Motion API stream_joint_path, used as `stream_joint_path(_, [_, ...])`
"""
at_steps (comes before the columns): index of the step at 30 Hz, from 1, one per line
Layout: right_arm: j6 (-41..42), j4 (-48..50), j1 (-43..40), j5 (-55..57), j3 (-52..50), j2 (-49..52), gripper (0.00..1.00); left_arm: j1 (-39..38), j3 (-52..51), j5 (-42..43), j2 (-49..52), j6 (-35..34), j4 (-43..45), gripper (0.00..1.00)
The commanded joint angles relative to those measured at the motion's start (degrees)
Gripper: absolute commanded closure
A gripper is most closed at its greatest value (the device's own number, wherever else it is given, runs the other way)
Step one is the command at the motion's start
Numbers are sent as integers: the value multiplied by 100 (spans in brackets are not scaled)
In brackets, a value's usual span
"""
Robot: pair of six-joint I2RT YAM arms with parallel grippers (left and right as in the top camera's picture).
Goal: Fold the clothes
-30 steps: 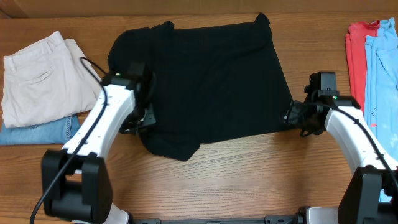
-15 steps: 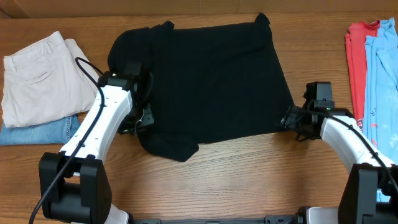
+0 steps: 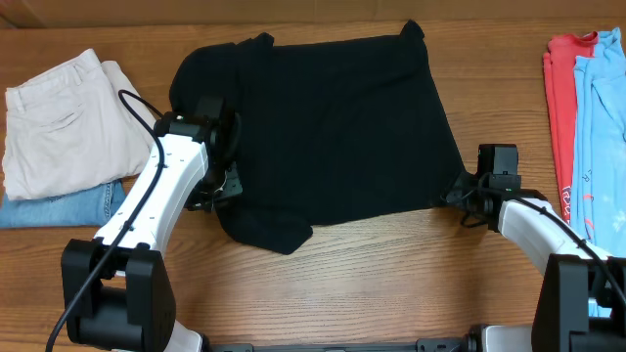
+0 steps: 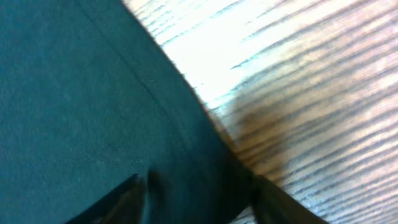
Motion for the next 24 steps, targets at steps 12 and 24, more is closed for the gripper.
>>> stream_joint_path(12, [24,-369,-24,-273,181,-151,96,46,35,63,-114,20,-90,96])
stream_joint_path(24, [-428,-4181,-31,-116,4188,-1499,96,1104,1781,470,-1860,584,-883,96])
